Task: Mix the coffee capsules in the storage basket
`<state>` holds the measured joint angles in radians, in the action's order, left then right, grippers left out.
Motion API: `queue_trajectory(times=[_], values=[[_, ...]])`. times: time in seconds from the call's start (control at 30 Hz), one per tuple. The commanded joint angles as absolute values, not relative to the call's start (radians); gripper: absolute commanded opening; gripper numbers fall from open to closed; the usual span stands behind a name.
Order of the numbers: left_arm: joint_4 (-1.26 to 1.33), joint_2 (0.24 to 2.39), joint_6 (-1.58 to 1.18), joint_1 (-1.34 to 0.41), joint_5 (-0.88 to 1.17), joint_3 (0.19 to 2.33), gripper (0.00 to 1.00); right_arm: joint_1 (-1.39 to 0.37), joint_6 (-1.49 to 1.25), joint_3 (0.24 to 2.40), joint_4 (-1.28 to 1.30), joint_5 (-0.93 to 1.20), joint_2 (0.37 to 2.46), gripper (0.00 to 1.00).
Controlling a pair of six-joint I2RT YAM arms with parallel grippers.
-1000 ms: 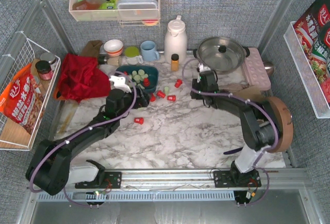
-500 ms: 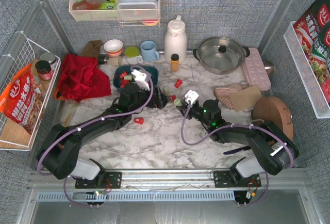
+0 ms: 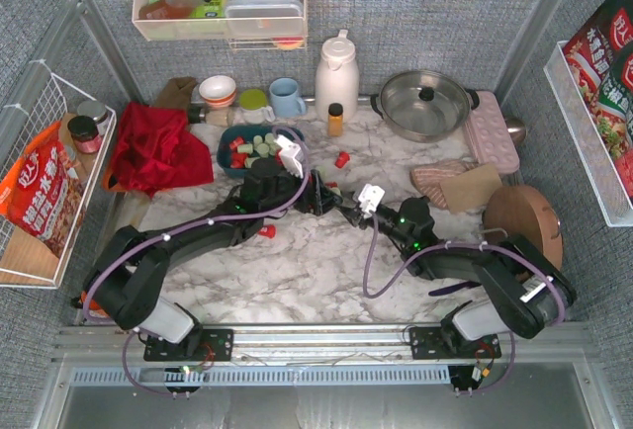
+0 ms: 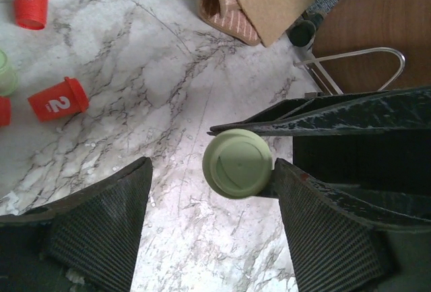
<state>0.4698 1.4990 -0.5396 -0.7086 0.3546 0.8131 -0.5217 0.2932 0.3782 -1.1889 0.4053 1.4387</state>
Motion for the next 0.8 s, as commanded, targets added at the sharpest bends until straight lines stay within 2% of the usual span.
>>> queue_trajectory(times=[0.0, 0.2, 0.4, 0.47, 0.53, 0.67, 0.77], values=[[0.496, 1.529, -0.553, -0.722, 0.363, 0.838, 0.78, -0.523, 0.321, 0.386, -1.185, 0.454, 1.403, 0.24], [0.516, 1.51, -0.555, -0.727, 0.282, 0.826, 0.59, -0.526, 0.327, 0.394, -1.162, 0.488, 1.39, 0.24], [0.56, 1.51, -0.557, -0.734, 0.304, 0.818, 0.36, -0.529, 0.322, 0.405, -1.142, 0.487, 1.389, 0.25], [0.557, 1.515, -0.557, -0.735, 0.31, 0.822, 0.32, -0.53, 0.309, 0.416, -1.115, 0.473, 1.383, 0.27], [0.556, 1.511, -0.557, -0.735, 0.299, 0.82, 0.31, -0.531, 0.301, 0.428, -1.074, 0.462, 1.374, 0.32], [0.502, 1.472, -0.523, -0.733, 0.194, 0.819, 0.31, -0.529, 0.247, 0.449, -1.027, 0.383, 1.37, 0.6], [0.415, 1.436, -0.464, -0.727, 0.003, 0.841, 0.32, -0.523, 0.124, 0.494, -0.955, 0.259, 1.369, 0.64]])
